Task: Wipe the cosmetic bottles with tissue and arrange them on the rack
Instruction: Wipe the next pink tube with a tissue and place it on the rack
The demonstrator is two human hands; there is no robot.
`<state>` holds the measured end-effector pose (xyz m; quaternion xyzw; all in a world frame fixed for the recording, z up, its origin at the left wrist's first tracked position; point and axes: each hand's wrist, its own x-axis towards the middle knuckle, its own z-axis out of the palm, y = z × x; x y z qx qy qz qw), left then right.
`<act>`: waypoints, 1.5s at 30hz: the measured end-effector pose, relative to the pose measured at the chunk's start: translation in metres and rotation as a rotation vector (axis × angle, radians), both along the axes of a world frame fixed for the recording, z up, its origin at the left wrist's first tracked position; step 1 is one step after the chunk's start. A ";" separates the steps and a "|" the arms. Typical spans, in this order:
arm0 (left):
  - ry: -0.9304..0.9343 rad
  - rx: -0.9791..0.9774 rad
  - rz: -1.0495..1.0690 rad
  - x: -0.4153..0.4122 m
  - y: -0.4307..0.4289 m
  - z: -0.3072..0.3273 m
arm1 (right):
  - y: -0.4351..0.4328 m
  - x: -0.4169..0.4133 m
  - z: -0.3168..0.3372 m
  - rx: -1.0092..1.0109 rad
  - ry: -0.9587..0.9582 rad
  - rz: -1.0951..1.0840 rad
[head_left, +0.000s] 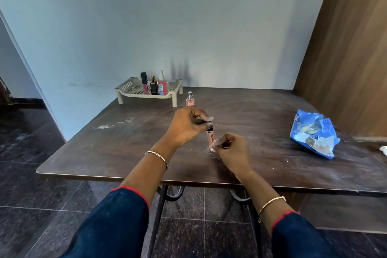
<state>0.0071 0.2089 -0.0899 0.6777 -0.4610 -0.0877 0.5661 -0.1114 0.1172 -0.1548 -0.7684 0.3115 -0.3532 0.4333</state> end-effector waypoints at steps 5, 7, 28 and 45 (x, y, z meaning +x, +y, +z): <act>0.036 -0.014 -0.064 -0.004 -0.002 -0.002 | -0.003 0.003 0.031 0.105 -0.244 0.011; -0.018 -0.018 -0.059 -0.004 -0.002 -0.004 | -0.005 0.003 0.037 0.140 -0.348 0.024; -0.187 0.041 -0.045 -0.009 -0.005 -0.004 | 0.000 -0.001 0.025 0.205 -0.460 -0.018; -0.117 0.023 0.150 -0.013 -0.013 -0.010 | -0.001 -0.002 0.007 0.022 -0.148 -0.079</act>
